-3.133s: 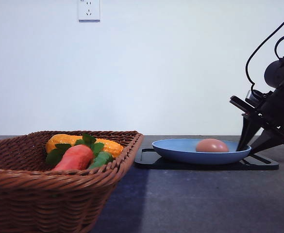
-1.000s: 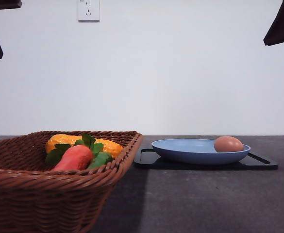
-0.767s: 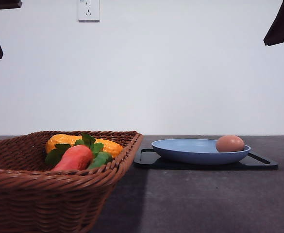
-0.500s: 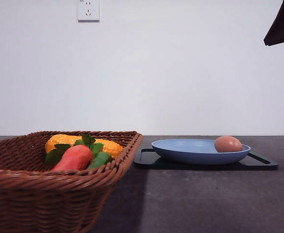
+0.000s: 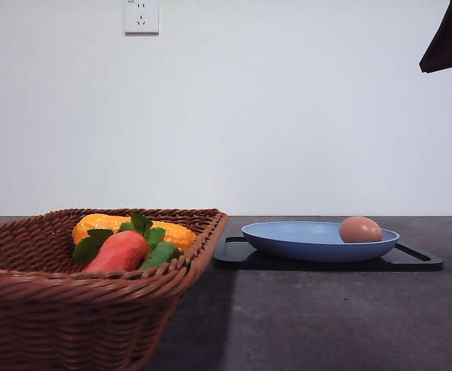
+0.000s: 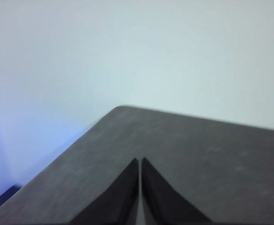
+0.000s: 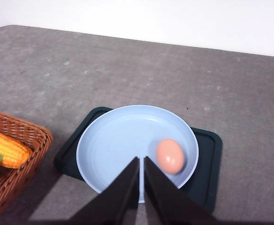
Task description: Transfer egg from basket to plate and serve
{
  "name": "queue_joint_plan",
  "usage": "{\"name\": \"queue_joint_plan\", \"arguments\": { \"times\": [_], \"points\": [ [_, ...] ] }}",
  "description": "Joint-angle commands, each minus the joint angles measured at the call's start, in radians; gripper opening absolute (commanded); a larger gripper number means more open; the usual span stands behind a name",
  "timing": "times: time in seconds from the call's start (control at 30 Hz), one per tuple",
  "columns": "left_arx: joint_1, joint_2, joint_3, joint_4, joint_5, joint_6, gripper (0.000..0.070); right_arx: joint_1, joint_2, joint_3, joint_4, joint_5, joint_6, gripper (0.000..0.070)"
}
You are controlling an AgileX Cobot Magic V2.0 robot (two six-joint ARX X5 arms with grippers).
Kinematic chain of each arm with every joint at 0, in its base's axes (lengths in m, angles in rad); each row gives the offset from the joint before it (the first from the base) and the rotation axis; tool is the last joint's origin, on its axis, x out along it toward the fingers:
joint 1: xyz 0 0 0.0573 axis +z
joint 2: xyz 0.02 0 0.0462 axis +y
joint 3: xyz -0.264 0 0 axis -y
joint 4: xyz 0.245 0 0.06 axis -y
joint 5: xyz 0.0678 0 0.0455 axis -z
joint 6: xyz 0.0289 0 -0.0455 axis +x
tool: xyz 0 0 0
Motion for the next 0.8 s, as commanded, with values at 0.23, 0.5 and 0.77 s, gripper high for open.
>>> {"name": "queue_joint_plan", "arguments": {
  "times": [0.23, 0.5, 0.77],
  "points": [
    [0.056, -0.082, -0.216, 0.027, 0.016, -0.055, 0.0, 0.004, 0.003, 0.011, 0.01, 0.004, -0.002, 0.0],
    [0.056, -0.082, -0.287, 0.055, 0.211, -0.054, 0.0, 0.004, 0.003, 0.011, 0.01, 0.004, -0.002, 0.0],
    [0.056, -0.082, -0.31, 0.053, 0.285, -0.055, 0.0, 0.004, 0.003, 0.011, 0.01, 0.004, -0.002, 0.0]
  ]
}}
